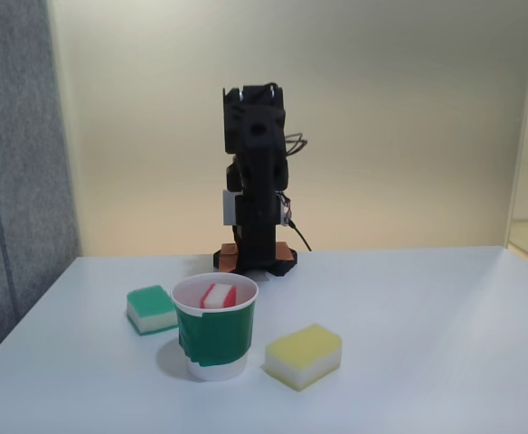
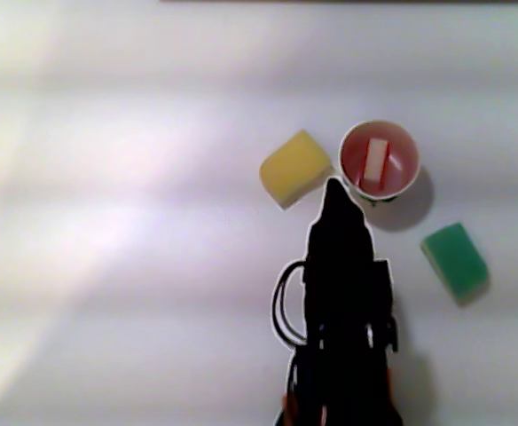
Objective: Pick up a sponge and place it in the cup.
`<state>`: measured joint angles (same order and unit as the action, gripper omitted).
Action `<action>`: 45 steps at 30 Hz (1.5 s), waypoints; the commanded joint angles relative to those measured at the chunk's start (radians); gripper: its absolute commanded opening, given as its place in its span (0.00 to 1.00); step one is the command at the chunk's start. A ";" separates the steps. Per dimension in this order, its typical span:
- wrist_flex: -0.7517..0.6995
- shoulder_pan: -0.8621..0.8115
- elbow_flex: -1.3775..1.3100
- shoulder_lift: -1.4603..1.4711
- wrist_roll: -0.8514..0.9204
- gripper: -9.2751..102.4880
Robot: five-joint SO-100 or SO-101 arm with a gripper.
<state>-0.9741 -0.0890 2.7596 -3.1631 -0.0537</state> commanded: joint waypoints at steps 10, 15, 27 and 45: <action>0.035 -0.026 0.193 -0.100 0.006 0.08; 0.029 -0.043 0.227 -0.098 0.006 0.08; -0.009 -0.057 0.328 -0.100 0.041 0.08; -0.301 -0.075 0.333 -0.101 0.150 0.08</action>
<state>-1.2379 -0.1565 3.0971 -3.2658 0.0798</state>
